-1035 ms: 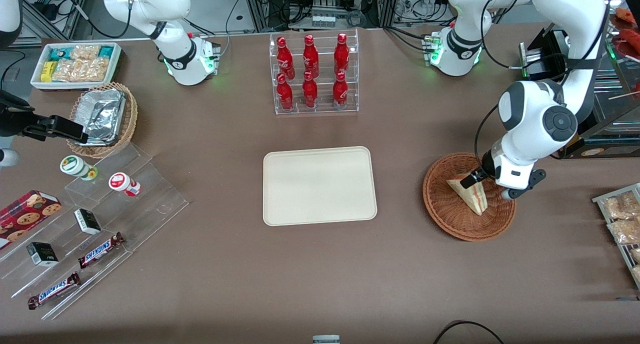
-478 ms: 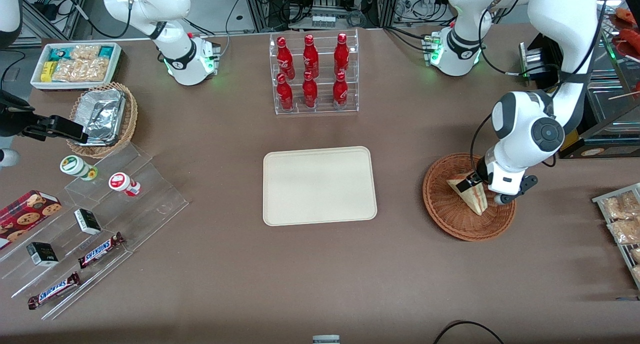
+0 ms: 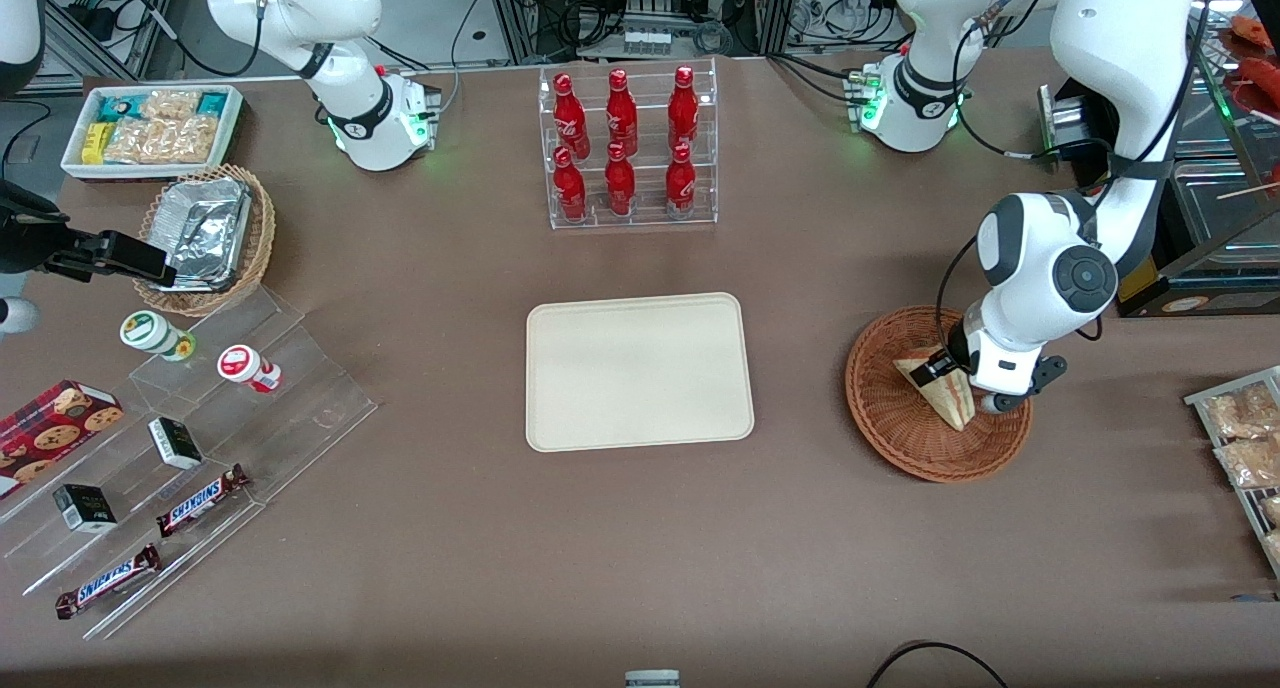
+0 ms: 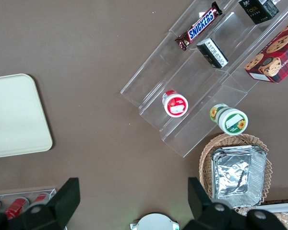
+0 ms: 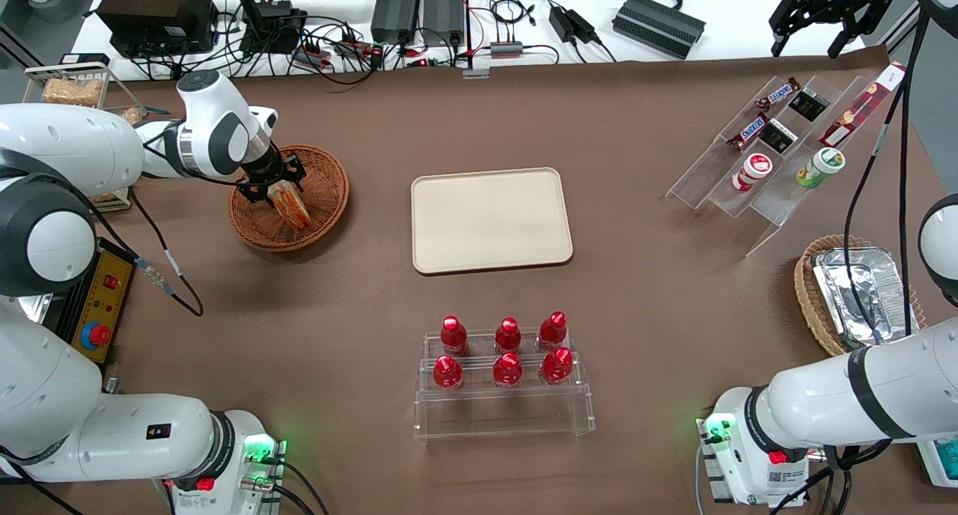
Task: Place sandwich from basket to tray
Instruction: 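Lower the open left gripper and close it on the wrapped sandwich, then lift the sandwich out of the basket and carry it over the tray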
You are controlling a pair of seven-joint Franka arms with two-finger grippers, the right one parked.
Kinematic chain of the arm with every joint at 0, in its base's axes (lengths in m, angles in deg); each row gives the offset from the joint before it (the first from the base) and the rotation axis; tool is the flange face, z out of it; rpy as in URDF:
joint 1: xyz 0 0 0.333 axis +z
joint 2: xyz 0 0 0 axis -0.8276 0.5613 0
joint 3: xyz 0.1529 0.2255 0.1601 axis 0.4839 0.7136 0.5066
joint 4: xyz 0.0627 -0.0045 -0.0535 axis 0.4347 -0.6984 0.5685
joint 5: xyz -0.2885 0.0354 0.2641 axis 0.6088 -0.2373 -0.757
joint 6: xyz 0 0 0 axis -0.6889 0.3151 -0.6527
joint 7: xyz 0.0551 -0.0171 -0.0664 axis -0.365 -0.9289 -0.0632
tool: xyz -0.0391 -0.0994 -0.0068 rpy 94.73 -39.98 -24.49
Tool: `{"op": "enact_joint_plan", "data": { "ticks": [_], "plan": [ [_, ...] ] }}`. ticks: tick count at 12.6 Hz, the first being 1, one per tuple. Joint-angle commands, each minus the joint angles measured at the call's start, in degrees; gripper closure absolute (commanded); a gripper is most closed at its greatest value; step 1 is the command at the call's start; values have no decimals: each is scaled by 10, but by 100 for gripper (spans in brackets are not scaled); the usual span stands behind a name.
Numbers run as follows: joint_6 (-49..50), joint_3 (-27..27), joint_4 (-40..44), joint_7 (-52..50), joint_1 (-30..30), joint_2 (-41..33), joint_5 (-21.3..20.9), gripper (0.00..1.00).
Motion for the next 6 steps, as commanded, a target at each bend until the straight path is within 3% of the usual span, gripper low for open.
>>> {"op": "enact_joint_plan", "data": {
  "ticks": [1, 3, 6],
  "plan": [
    [4, 1, -11, -4, -1, -14, -17, 100],
    [47, 1, 3, 7, 0, -28, -29, 100],
    [169, -5, 90, 11, -4, -26, -28, 100]
  ]
}}
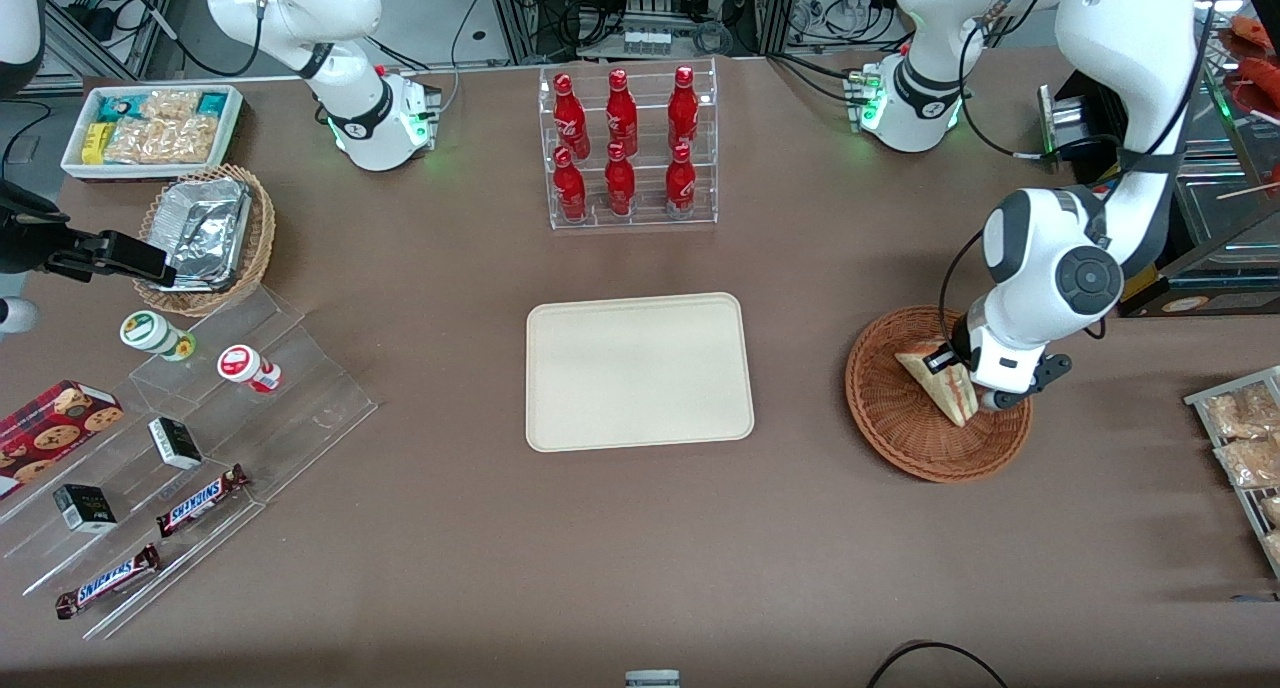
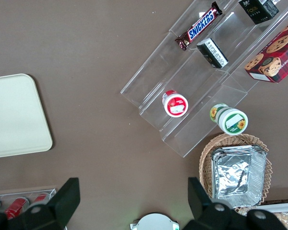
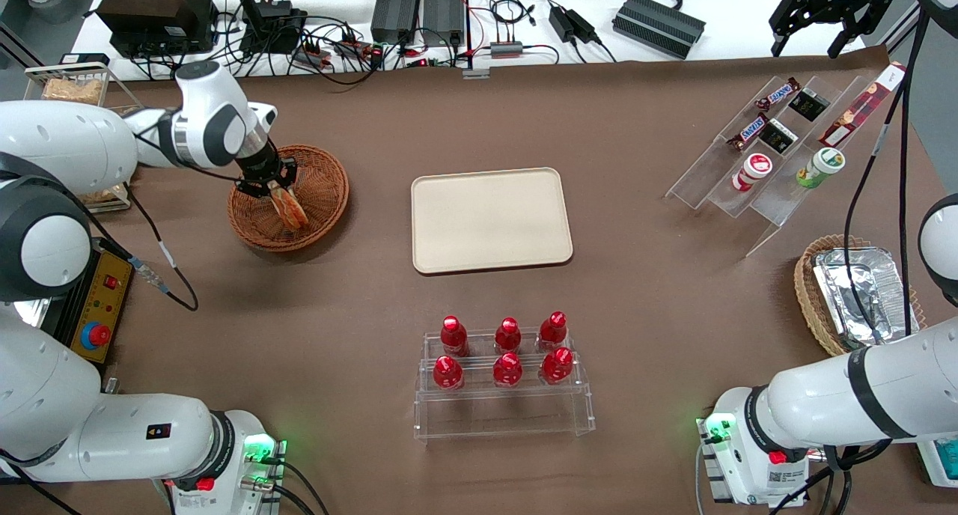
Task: Place sandwich from basket to tray
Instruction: 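Lift the sandwich out of the basket and carry it over the tray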
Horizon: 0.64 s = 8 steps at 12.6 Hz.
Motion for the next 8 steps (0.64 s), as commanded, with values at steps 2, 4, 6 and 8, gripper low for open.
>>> {"op": "enact_joint_plan", "data": {
  "ticks": [2, 4, 6, 8],
  "plan": [
    [105, -8, 83, 3, -20, -5, -9, 100],
    [105, -9, 101, 5, -56, 5, -8, 100],
    [106, -9, 131, 3, -91, 22, -7, 100],
    [127, -9, 172, 0, -142, 48, -6, 100]
  ]
}}
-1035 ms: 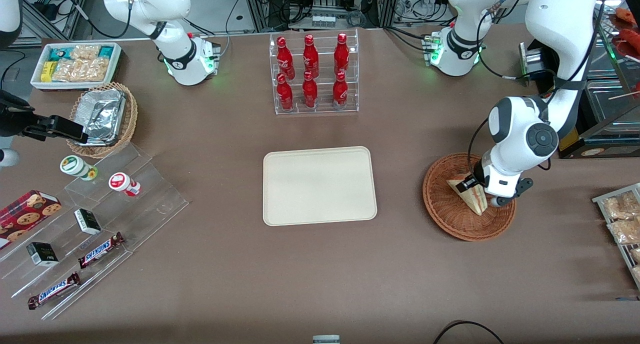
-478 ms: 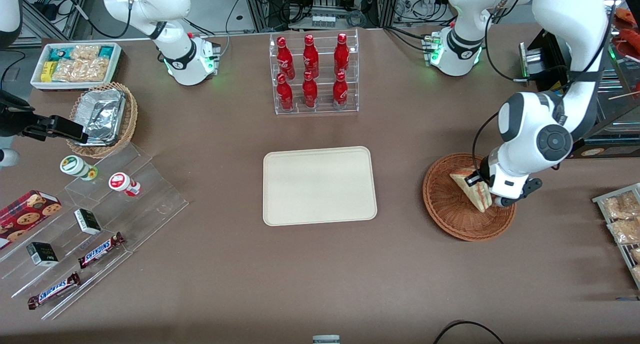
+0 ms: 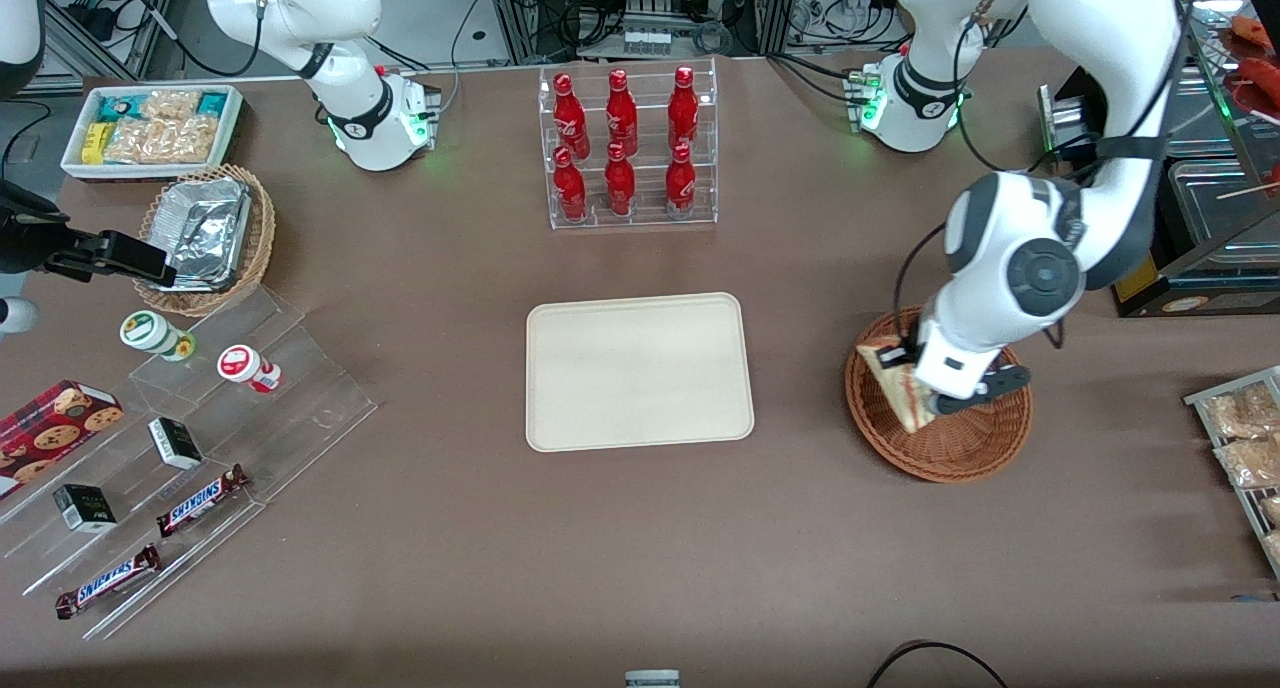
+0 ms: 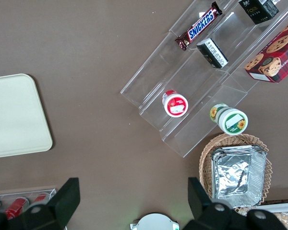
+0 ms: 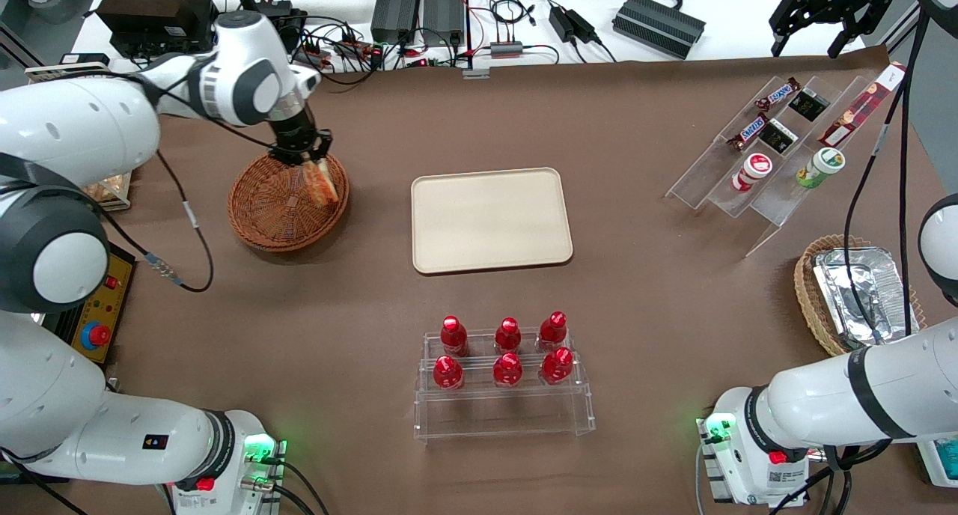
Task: Place sandwich from basket to tray
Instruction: 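Lift the sandwich out of the basket and carry it over the tray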
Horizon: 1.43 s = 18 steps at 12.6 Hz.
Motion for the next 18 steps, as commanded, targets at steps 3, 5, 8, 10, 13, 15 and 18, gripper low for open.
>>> {"op": "enact_joint_plan", "data": {
  "ticks": [3, 5, 8, 10, 13, 15, 18],
  "plan": [
    [60, 5, 127, -4, -114, 84, -5, 100],
    [59, 5, 167, -9, -148, 116, -3, 100],
    [60, 6, 248, -60, -206, 188, -1, 100],
    [60, 6, 299, -97, -241, 236, -2, 100],
    [60, 7, 354, -142, -284, 281, -4, 100],
    [60, 7, 368, -153, -299, 293, -4, 100],
    [62, 8, 377, -162, -305, 304, -4, 100]
  ]
}}
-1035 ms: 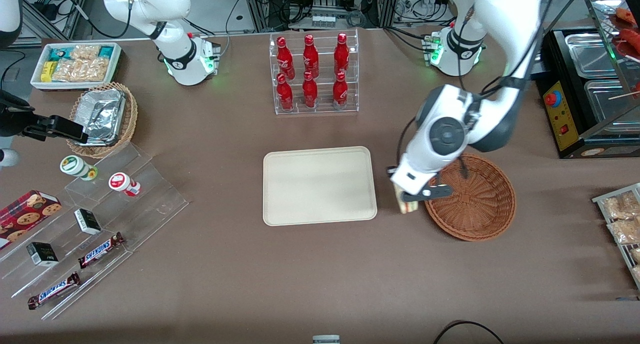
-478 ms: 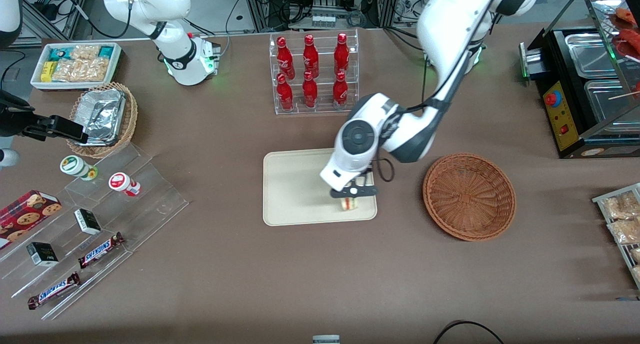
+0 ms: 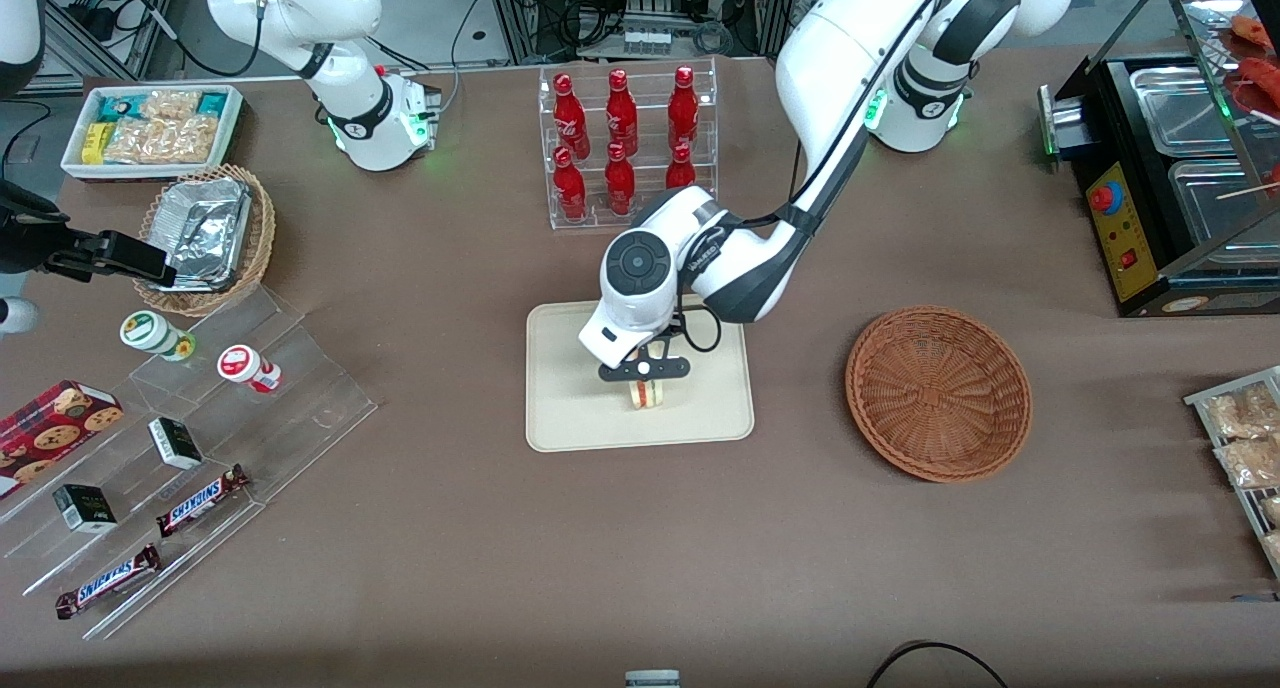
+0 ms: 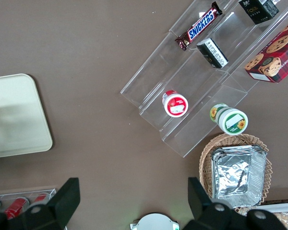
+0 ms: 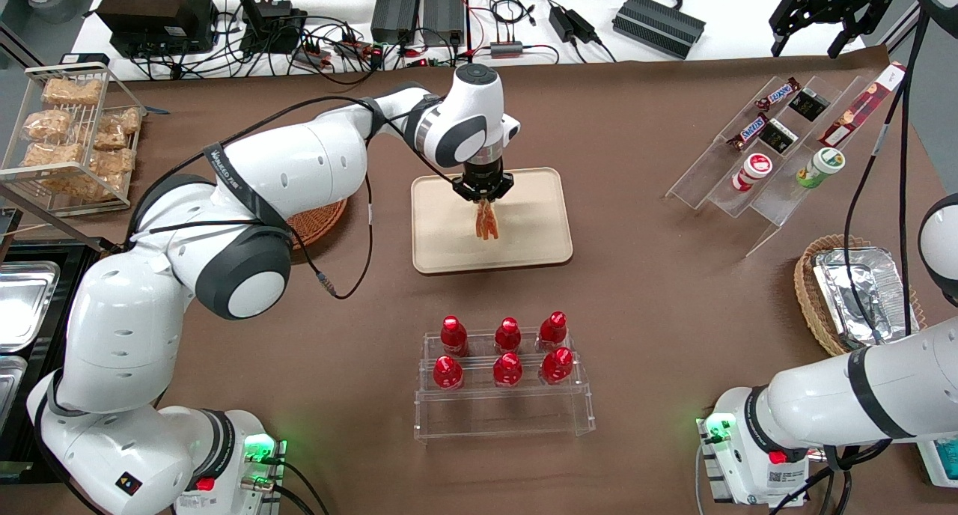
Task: Place sandwich from basket to tray
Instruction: 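Lower the sandwich onto the cream tray and open the left gripper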
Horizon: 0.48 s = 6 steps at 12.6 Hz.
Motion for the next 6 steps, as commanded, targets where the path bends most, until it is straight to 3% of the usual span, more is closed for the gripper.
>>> {"op": "enact_joint_plan", "data": {
  "ticks": [1, 6],
  "plan": [
    [19, 9, 28, -15, -8, 17, -4, 100],
    [10, 8, 29, -46, -8, 32, 1, 100]
  ]
}}
